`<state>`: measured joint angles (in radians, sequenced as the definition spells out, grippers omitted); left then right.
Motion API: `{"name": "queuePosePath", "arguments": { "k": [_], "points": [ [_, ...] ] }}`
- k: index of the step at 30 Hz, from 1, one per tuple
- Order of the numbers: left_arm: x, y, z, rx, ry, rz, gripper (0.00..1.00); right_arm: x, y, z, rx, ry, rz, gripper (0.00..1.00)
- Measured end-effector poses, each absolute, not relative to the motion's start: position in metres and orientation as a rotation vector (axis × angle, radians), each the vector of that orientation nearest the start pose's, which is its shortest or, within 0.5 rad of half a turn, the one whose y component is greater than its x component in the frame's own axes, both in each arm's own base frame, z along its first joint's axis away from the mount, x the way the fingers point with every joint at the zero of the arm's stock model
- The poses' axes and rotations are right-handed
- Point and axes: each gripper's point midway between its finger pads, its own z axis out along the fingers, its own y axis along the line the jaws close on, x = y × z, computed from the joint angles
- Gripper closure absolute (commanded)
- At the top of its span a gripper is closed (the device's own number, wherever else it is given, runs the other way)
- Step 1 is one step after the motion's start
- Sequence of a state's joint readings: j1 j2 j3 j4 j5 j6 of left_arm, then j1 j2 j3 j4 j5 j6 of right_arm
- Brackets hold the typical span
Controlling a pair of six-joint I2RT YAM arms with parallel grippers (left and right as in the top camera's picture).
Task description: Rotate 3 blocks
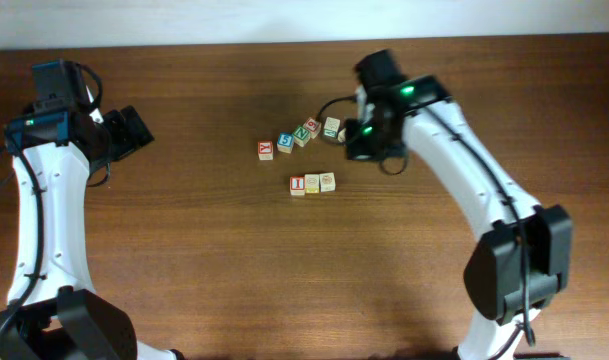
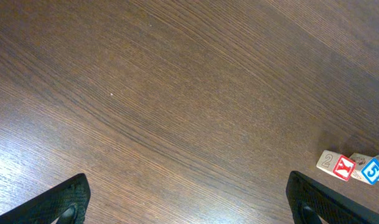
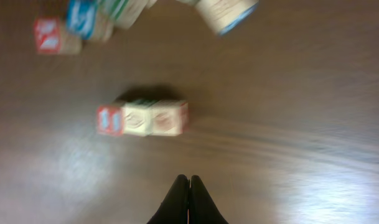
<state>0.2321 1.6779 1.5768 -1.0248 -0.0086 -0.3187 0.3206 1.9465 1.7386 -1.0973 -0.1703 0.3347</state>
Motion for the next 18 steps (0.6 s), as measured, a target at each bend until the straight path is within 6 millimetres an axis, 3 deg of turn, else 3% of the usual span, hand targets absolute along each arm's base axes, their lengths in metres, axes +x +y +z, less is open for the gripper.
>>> {"name": "queuePosePath", "arguments": {
  "k": [2, 5, 8, 11, 18],
  "points": [
    [0.393, 0.094, 0.189, -0.736, 2.594, -0.015, 0.01, 0.414, 0.15, 0.118, -0.001, 2.907, 0.368, 0.96],
    [0.393, 0.094, 0.189, -0.736, 2.594, -0.015, 0.01, 0.416, 0.163, 0.08, -0.062, 2.898, 0.439, 0.96],
    [0.393, 0.094, 0.189, -0.736, 2.595, -0.015, 0.01, 0.397, 0.178, 0.039, -0.095, 2.929, 0.484, 0.96],
    [0.393, 0.094, 0.189, -0.736, 2.594, -0.015, 0.01, 0.384, 0.185, 0.016, -0.078, 2.939, 0.509, 0.96],
    [0.394, 0.082, 0.189, -0.716, 2.605, -0.112, 0.01, 0.385, 0.192, 0.012, -0.068, 2.908, 0.553, 0.96]
  ]
}}
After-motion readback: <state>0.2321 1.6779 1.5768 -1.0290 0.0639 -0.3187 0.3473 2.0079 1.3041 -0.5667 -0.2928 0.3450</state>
